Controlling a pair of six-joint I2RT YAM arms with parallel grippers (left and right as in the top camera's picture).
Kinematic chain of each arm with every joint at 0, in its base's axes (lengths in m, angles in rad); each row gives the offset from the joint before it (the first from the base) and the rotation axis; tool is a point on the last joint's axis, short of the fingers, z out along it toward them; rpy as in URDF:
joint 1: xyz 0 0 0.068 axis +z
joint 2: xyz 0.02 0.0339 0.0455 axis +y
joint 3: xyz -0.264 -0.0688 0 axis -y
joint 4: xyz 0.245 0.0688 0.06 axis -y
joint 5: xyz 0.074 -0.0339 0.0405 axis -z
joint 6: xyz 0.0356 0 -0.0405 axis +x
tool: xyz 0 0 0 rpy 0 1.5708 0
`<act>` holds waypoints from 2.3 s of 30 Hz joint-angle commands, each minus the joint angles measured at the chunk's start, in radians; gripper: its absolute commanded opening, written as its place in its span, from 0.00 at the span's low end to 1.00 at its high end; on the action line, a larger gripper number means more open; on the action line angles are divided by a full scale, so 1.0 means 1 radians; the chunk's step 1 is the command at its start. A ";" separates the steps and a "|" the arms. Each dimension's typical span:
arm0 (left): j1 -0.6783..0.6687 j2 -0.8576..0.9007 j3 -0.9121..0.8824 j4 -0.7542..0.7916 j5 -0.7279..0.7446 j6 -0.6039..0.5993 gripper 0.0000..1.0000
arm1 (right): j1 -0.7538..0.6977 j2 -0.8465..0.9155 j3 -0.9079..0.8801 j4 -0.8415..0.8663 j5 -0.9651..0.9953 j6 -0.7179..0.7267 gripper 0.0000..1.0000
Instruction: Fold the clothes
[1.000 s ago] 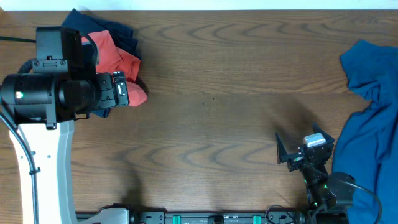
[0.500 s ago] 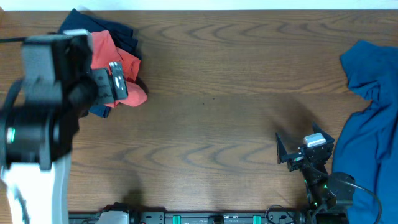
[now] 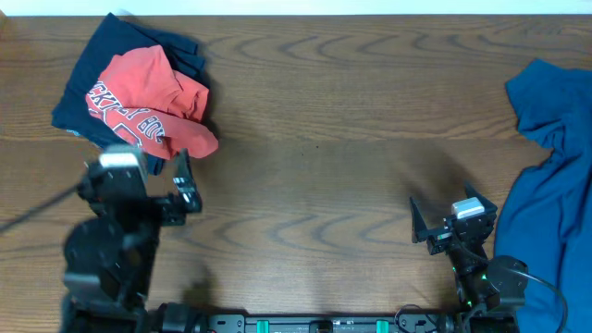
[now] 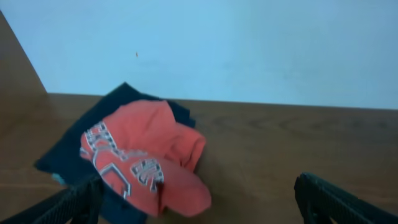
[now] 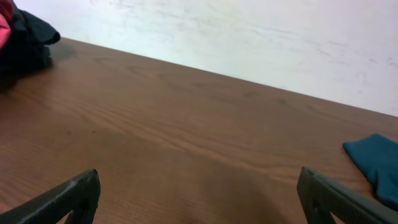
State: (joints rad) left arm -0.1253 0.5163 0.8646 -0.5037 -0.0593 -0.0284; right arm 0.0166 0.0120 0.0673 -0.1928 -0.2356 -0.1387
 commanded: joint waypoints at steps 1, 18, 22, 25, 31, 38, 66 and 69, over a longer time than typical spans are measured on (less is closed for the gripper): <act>-0.003 -0.124 -0.123 0.053 -0.005 0.004 0.98 | -0.003 -0.006 -0.006 0.002 -0.008 0.011 0.99; -0.002 -0.515 -0.615 0.294 -0.005 0.005 0.98 | -0.003 -0.006 -0.006 0.002 -0.008 0.011 0.99; -0.002 -0.515 -0.708 0.344 -0.005 0.005 0.98 | -0.003 -0.006 -0.006 0.002 -0.008 0.011 0.99; -0.002 -0.515 -0.774 0.385 -0.005 0.005 0.98 | -0.003 -0.006 -0.006 0.002 -0.008 0.011 0.99; -0.002 -0.515 -0.852 0.420 -0.005 0.005 0.98 | -0.003 -0.006 -0.006 0.002 -0.008 0.011 0.99; -0.002 -0.512 -0.859 0.435 -0.005 0.005 0.98 | -0.003 -0.006 -0.006 0.002 -0.008 0.011 0.99; -0.002 -0.512 -0.859 0.435 -0.005 0.005 0.98 | -0.003 -0.006 -0.006 0.002 -0.008 0.011 0.99; -0.002 -0.512 -0.859 0.435 -0.005 0.005 0.98 | -0.003 -0.006 -0.006 0.002 -0.008 0.011 0.99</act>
State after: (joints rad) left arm -0.1253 0.0109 0.0395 -0.0563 -0.0589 -0.0261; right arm 0.0166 0.0116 0.0658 -0.1928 -0.2359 -0.1383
